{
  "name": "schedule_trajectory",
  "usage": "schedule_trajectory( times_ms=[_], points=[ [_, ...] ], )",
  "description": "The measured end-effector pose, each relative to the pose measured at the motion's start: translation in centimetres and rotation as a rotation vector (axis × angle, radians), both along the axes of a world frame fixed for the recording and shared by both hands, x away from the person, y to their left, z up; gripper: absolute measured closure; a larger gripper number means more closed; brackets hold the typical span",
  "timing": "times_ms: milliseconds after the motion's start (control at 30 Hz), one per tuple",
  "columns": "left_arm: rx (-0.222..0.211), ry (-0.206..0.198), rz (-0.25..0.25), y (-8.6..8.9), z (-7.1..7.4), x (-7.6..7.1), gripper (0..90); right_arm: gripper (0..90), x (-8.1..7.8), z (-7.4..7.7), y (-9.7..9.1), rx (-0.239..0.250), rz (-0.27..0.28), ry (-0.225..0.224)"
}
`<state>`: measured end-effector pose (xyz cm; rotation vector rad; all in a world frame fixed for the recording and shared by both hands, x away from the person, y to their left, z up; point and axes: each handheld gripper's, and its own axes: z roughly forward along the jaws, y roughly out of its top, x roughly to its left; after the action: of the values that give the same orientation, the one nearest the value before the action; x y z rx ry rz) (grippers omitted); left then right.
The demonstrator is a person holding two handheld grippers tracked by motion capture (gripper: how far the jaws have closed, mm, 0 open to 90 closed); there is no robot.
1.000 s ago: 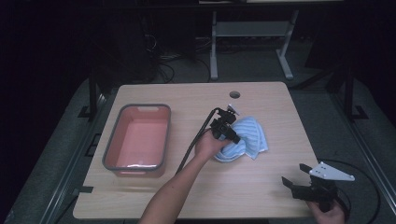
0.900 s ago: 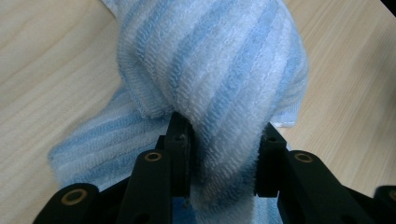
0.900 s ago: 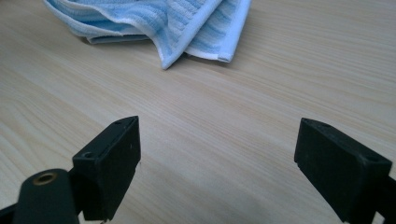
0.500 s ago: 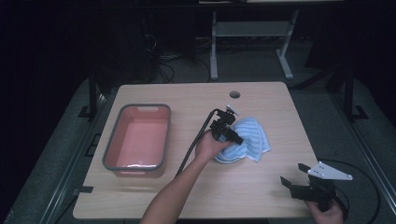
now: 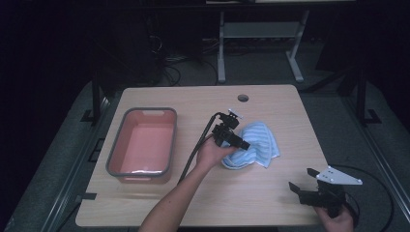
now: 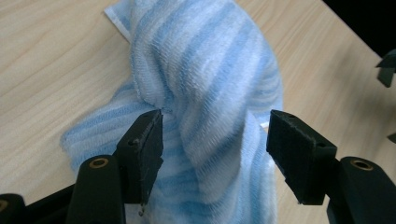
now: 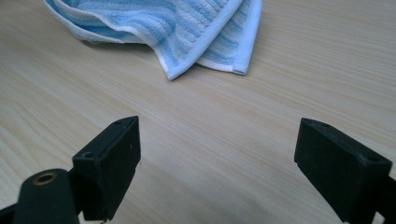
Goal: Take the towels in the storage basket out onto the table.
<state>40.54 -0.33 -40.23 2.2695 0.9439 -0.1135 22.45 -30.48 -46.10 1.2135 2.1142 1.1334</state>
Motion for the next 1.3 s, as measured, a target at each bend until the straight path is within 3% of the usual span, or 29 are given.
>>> schedule_trajectory(
  times_ms=[1300],
  points=[
    [-0.052, -0.042, 0.014, 5.0, 1.2, -3.7, 28.0, 14.1, 0.6, -0.2, 0.7, -0.020, 0.017, 0.018]
  ],
)
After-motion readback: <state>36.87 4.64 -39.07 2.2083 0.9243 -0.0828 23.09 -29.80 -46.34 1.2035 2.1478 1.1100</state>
